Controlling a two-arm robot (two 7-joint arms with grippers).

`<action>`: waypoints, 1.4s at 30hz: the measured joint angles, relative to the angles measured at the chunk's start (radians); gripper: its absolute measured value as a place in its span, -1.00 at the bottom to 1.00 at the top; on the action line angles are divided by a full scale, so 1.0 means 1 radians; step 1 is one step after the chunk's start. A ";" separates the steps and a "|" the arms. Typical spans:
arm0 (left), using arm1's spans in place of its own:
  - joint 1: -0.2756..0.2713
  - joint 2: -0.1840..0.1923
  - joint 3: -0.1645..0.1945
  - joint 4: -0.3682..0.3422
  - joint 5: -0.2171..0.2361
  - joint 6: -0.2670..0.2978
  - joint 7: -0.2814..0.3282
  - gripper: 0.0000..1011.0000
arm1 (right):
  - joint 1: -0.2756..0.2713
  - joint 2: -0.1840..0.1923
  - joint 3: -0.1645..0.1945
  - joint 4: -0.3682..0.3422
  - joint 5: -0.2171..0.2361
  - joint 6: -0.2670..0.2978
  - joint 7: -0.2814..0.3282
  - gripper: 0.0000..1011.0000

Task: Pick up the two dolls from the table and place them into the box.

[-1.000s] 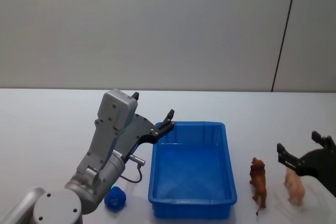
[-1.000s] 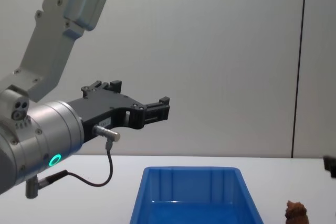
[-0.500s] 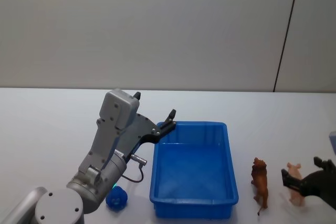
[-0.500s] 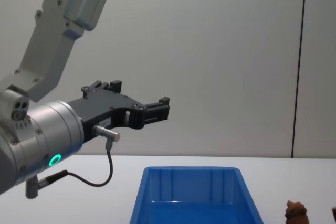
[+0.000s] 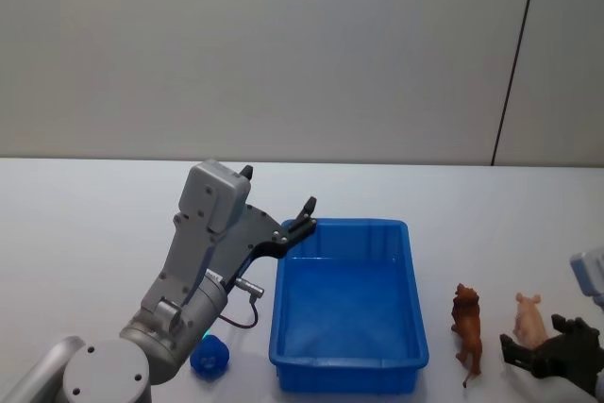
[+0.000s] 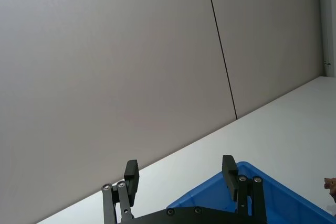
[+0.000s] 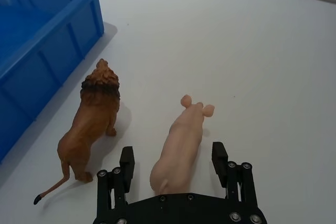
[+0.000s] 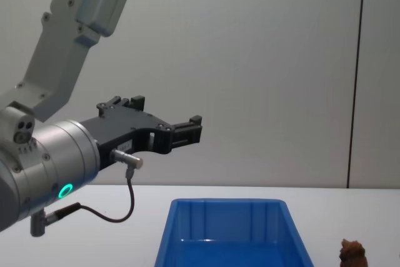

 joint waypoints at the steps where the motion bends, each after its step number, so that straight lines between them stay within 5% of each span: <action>1: 0.000 0.000 0.000 0.000 0.000 0.000 0.000 0.98 | 0.002 -0.002 -0.001 0.004 0.001 0.009 0.000 0.80; 20: 0.000 0.000 0.000 0.000 0.000 0.000 0.000 0.98 | 0.010 -0.011 0.009 0.011 0.031 0.040 -0.025 -0.24; 32: 0.000 0.000 0.000 0.000 0.000 0.000 0.000 0.98 | 0.011 -0.009 0.017 -0.020 0.029 -0.036 -0.030 -0.24; 42: 0.000 0.000 0.000 0.000 0.000 0.000 0.000 0.98 | 0.039 -0.010 0.018 -0.060 0.012 -0.091 0.028 -0.24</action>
